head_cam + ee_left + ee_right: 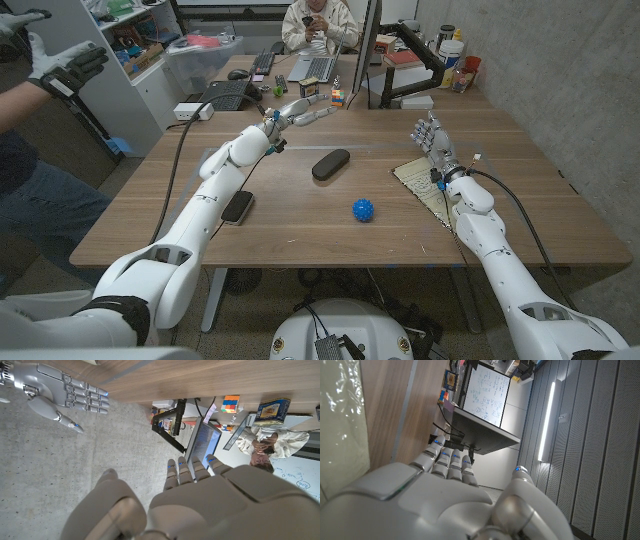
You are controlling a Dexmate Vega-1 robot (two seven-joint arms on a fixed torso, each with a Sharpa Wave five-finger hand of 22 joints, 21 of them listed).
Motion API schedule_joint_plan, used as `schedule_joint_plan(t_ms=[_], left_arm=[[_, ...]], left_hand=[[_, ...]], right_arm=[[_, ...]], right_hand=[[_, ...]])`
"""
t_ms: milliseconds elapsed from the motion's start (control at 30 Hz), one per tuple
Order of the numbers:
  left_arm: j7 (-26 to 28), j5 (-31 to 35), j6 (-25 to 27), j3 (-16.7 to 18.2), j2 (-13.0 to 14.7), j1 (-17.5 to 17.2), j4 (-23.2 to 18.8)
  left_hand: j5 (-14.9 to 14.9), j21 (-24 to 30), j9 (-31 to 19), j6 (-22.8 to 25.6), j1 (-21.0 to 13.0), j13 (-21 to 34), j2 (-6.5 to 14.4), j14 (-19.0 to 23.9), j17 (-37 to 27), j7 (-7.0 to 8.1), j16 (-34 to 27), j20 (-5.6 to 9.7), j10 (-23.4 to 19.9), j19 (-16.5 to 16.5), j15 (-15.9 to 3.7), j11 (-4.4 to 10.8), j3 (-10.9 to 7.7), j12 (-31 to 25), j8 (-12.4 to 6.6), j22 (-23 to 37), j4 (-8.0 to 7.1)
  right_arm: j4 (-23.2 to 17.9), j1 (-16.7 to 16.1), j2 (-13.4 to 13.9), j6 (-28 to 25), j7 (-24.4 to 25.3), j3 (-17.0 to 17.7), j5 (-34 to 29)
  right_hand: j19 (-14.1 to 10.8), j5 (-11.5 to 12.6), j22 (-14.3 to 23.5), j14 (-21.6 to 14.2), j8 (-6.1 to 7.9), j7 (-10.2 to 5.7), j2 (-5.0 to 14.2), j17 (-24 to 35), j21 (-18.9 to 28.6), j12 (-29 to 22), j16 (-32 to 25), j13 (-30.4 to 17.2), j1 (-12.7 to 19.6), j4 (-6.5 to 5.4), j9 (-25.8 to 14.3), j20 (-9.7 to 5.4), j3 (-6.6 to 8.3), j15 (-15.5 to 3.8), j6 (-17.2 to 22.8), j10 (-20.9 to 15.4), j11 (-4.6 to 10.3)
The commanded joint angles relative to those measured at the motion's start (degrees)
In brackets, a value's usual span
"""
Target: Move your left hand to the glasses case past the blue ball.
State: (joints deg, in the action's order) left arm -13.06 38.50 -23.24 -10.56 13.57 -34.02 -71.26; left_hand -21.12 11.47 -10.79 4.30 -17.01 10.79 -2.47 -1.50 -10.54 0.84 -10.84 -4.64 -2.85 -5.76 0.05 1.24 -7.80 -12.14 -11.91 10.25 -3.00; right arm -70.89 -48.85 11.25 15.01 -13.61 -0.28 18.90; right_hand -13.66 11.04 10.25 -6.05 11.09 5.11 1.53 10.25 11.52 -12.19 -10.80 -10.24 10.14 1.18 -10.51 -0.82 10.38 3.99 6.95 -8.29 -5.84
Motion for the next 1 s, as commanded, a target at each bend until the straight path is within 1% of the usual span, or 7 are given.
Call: schedule_joint_plan(t_ms=[33, 533, 1000], left_arm=[[-0.01, 1.52, 0.39, -1.61, 0.27, 0.78, 0.64], [-0.55, 3.69, 1.58, -3.14, 0.98, 1.18, -0.42], [-0.35, 5.42, 0.92, -5.42, 1.04, 2.48, 0.88]], left_hand=[[-0.26, 0.22, -0.21, 0.29, -0.68, 0.3, -0.11, 0.17, -0.09, 0.16, -0.25, -0.13, -0.23, -0.16, 0.11, 0.15, 0.23, -0.14, -0.27, 0.27, -0.1], [-0.31, 0.05, -0.23, 0.34, -0.92, 0.31, 0.03, 0.17, -0.09, 0.34, -0.21, -0.15, -0.29, -0.6, 0.25, 0.33, 0.32, -0.13, -0.22, 0.28, -0.08], [-0.36, -0.03, -0.24, 0.39, -1.17, 0.33, 0.21, 0.33, -0.1, 0.68, -0.25, -0.15, -0.32, -0.9, 0.3, 1.02, 0.4, -0.1, -0.17, 0.28, -0.05]], right_arm=[[-0.1, -0.22, 0.01, -0.36, 0.03, 0.11, -0.05], [1.79, 0.92, -0.49, -0.08, -0.9, -0.14, -0.21], [2.69, 1.35, -0.92, 0.79, -1.17, 0.35, -0.22]], right_hand=[[-0.22, 0.31, 0.3, -0.43, -0.1, -0.19, 0.59, 0.32, 0.05, 0.13, 0.05, -0.25, 0.11, -0.03, -0.11, 0.36, -0.38, -0.11, 0.03, -0.29, -0.16], [-0.19, 0.31, 0.3, -0.41, -0.11, -0.12, 0.6, 0.32, 0.04, 0.16, 0.07, -0.25, 0.11, 0.02, -0.11, 0.37, -0.45, -0.05, -0.03, -0.3, -0.22], [-0.21, 0.31, 0.29, -0.44, -0.11, -0.1, 0.64, 0.33, 0.04, 0.17, 0.06, -0.25, 0.09, 0.05, -0.12, 0.42, -0.51, -0.04, -0.07, -0.33, -0.29]])
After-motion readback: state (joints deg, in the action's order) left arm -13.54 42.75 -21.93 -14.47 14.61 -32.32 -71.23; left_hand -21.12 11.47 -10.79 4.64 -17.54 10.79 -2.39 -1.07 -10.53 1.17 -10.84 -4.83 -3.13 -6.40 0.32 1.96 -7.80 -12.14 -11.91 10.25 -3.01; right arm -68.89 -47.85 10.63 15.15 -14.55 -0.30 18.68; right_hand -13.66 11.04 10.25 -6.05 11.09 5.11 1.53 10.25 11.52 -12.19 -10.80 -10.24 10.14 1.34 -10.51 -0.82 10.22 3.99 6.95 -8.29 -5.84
